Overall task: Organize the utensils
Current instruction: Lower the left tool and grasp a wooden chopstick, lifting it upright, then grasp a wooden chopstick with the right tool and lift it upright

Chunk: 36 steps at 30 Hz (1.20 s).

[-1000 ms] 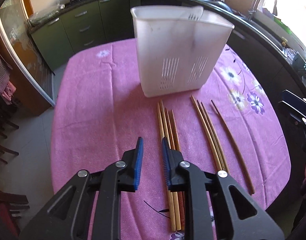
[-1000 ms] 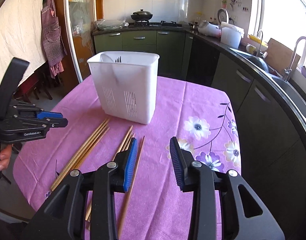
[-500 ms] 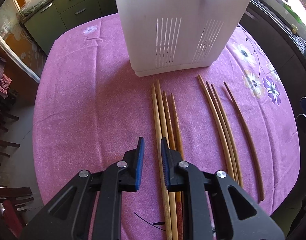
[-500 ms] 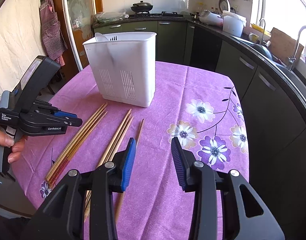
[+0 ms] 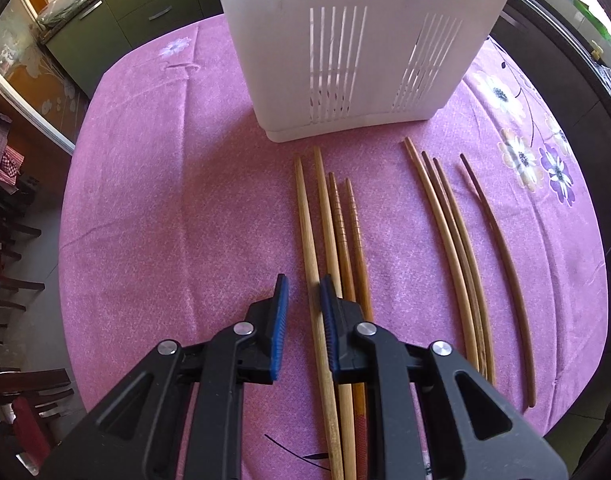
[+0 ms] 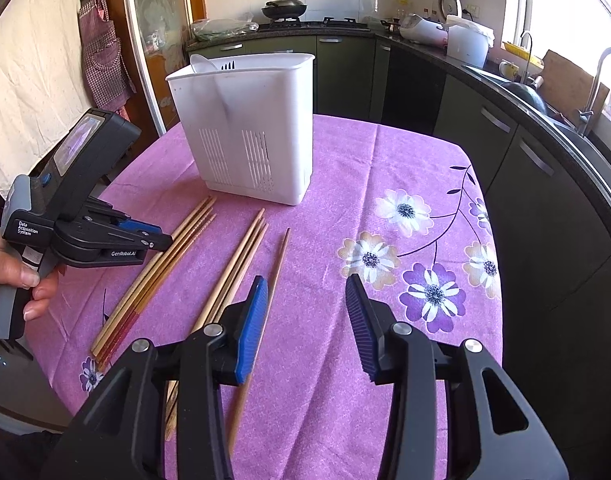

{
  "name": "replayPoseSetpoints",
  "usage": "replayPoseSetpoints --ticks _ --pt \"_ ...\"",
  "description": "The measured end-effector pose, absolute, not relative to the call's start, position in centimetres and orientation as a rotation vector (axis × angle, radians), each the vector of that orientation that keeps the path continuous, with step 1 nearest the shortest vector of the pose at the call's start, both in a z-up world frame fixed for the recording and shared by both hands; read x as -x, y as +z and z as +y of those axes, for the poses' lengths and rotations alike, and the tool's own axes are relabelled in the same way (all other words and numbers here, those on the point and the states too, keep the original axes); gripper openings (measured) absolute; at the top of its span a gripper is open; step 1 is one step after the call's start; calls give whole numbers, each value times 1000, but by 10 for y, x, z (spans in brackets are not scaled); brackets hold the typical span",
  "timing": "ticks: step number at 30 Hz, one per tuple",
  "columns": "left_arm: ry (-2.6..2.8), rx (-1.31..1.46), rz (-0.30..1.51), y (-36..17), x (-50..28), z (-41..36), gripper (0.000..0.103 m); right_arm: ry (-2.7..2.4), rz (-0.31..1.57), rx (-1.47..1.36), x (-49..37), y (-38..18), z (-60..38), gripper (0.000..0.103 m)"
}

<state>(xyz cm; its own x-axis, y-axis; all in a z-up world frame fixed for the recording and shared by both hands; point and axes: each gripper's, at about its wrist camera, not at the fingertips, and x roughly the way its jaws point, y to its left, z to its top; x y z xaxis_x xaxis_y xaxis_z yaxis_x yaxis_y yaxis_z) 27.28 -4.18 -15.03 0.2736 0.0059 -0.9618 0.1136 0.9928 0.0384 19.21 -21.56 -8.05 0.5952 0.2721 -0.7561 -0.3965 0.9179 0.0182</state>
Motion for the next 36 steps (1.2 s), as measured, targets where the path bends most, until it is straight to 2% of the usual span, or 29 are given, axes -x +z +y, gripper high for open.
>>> replayPoseSetpoints --ticks 3,7,14,28,36 --pt "-70 -120 1295 -153 -273 -46 15 393 855 158 -193 -82 -215 41" --pt "-81 -103 1296 -154 -273 -47 8 393 858 156 -194 -83 -215 41" --pt "-89 -87 1255 -147 -269 -42 7 394 861 165 -193 -84 -214 44" --pt "-115 -41 1023 -68 -216 -24 7 406 907 188 -202 -90 -200 45" --pt "-148 -26 928 -36 -190 -11 7 446 1057 187 -229 -108 -181 43"
